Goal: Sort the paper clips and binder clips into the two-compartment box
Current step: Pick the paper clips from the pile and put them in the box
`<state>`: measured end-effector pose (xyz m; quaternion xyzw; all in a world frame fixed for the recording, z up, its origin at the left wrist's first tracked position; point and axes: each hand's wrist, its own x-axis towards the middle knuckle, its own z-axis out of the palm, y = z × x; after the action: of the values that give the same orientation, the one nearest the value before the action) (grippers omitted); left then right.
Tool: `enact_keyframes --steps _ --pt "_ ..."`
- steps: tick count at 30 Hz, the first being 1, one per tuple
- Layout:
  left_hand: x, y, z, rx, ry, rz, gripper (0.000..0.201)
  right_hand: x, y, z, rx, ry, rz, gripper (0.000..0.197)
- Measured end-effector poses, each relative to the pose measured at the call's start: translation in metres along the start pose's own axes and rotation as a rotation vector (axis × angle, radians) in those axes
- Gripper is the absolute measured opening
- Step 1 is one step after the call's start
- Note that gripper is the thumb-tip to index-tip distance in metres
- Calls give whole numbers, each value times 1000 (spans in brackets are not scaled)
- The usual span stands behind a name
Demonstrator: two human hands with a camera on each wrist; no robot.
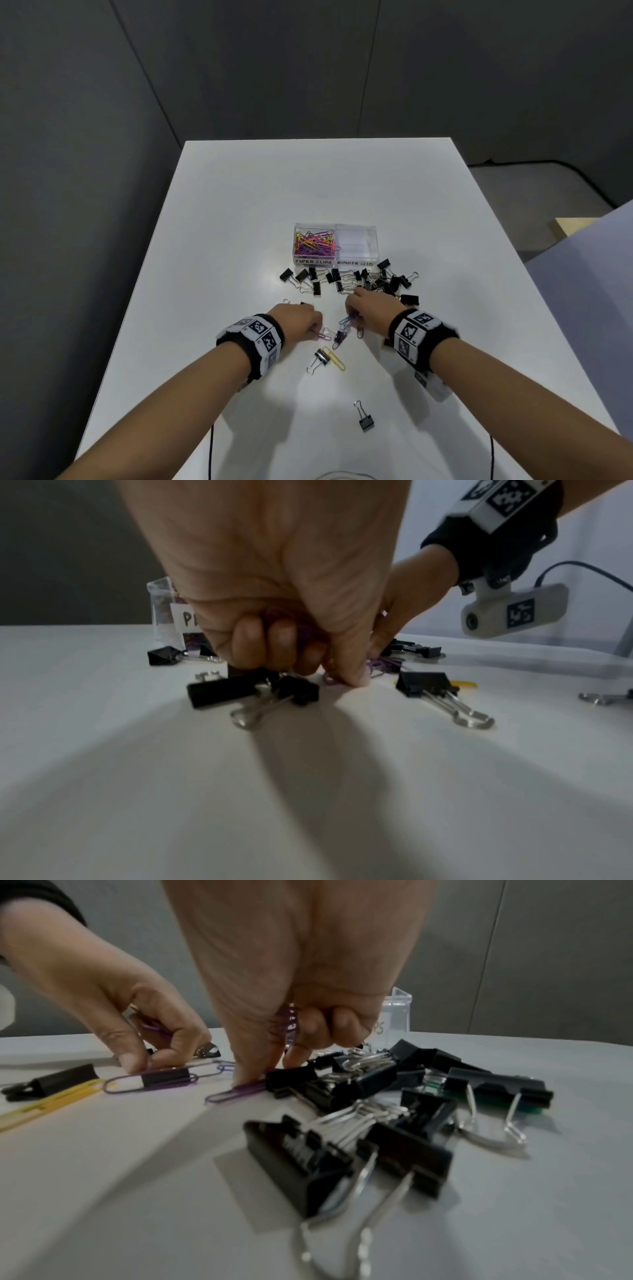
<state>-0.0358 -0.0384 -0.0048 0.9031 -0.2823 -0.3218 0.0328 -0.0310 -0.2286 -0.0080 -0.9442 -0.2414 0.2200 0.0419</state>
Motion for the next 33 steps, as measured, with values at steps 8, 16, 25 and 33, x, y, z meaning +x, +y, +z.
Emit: enact_keyframes --steps 8,16,25,33 --pt "-2 -8 0 -88 154 -62 24 2 0 2 -13 25 22 19" --pt "3 -1 -4 -311 135 -123 34 -8 2 -21 72 34 161 33" --pt "15 37 -2 -122 156 -59 31 -15 9 -13 320 -6 208 12" --pt "21 47 2 28 209 -34 30 -25 17 -12 206 -2 245 36"
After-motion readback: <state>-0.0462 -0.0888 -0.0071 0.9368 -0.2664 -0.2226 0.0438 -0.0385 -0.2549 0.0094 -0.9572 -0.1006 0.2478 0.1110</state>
